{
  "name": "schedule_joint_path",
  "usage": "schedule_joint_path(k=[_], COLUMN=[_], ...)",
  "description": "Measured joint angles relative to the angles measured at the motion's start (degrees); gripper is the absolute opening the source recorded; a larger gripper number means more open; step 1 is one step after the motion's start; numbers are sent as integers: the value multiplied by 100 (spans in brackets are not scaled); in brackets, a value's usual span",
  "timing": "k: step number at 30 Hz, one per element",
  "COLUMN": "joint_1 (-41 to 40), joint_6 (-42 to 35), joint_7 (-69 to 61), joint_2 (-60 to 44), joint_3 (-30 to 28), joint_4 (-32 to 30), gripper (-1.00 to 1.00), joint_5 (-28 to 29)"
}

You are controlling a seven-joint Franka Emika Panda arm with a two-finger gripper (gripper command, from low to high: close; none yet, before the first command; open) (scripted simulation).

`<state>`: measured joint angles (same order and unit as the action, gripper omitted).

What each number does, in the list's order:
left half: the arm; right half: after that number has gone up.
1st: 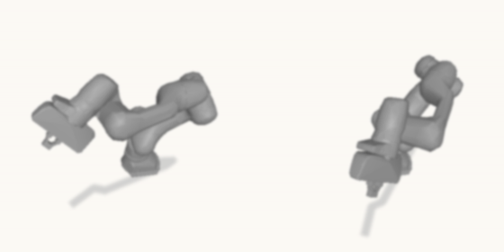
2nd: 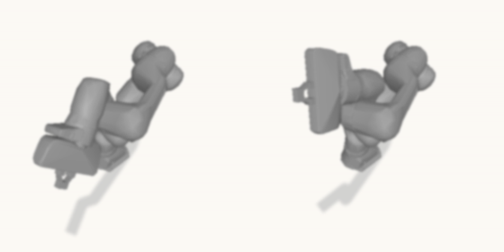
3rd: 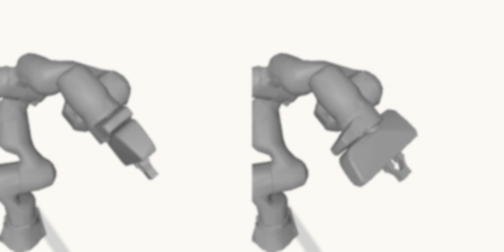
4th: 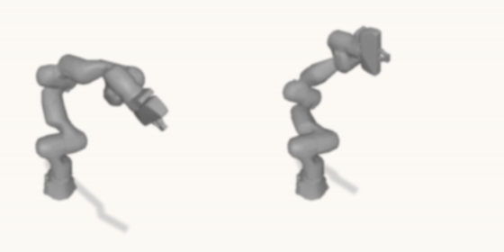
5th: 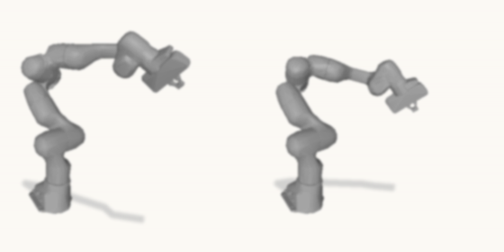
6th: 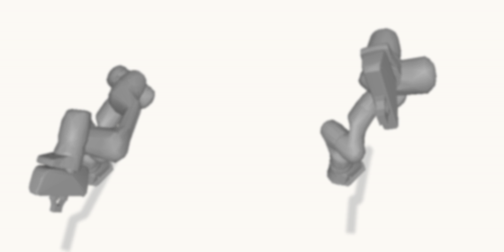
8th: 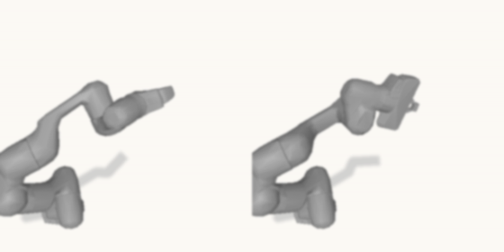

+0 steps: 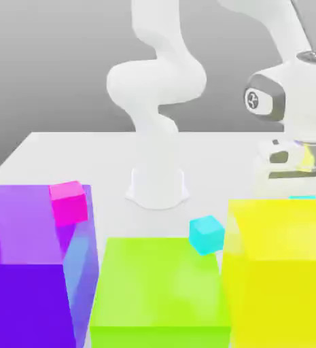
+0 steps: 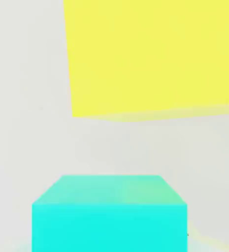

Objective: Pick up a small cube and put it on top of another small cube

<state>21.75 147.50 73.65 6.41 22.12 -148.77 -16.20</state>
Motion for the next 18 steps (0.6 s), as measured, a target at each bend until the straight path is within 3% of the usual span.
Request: schedule_joint_path(k=[4,18], joint_1=[-369,-2611], joint_6=[-783,-2921], joint_7=[-807,-2225], joint_2=[364,1346], joint_3=[-551,-2707], joint_4=[593,1372], gripper=[-100,-100], joint_5=[49,1460])
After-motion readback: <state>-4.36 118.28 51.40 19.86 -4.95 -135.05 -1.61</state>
